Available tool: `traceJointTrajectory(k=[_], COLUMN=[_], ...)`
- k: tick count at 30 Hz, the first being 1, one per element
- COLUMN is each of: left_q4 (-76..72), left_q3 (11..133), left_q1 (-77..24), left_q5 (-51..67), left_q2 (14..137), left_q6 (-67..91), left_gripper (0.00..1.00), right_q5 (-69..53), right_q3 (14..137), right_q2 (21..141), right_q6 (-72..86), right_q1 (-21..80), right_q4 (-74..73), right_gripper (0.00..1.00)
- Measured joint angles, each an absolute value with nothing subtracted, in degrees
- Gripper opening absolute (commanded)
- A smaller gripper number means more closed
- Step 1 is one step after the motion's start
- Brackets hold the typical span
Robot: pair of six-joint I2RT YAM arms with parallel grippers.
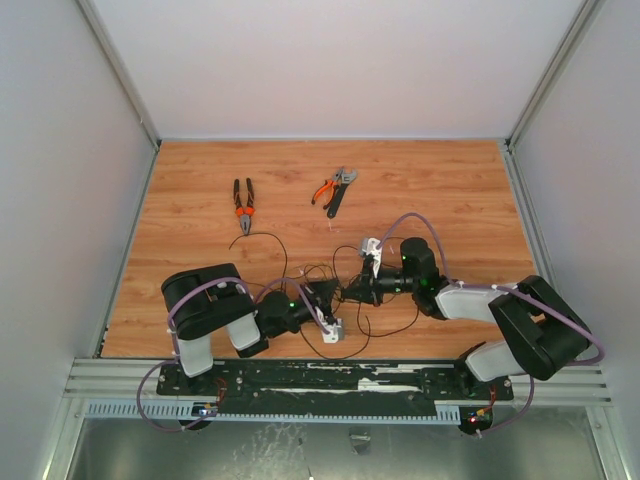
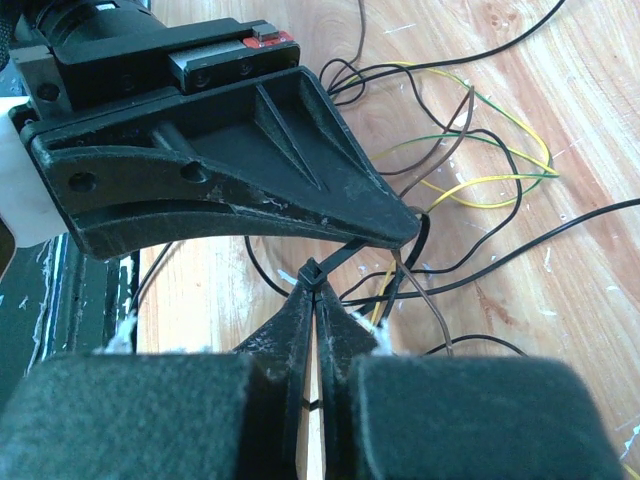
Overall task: Zip-tie the wires
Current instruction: Tie the cable at the center of the board.
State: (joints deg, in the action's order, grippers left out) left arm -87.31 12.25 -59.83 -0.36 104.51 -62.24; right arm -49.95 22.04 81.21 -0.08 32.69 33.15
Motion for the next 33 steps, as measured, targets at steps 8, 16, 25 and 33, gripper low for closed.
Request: traceJointTrajectory(k=[8, 16, 25, 33], left_q4=[-87.7, -87.8, -87.8, -87.8], left_q3=[10.8, 10.6, 10.6, 10.6], left_q1=[-60.2, -60.2, -60.2, -60.2], left_q5=[0.6, 1.2, 1.1, 1.2], left_q2=[104.5, 104.5, 104.5, 104.5], left_q6=[-59.7, -58.3, -57.7, -57.5], left_gripper=[0.06, 0.09, 0.14, 0.21], right_q5=[-51.8, -53.3, -53.3, -53.3], right_q3=[22.2, 22.2, 22.3, 22.3], right_q2=[81.2, 81.4, 82.1, 82.1], right_q6=[-1.1, -2.0, -2.7, -2.7], right_q1=[32.7, 32.7, 33.1, 33.1], right_q4=[31.9, 31.3, 31.1, 31.1], right_gripper=[0.00, 0.00, 0.00, 0.00])
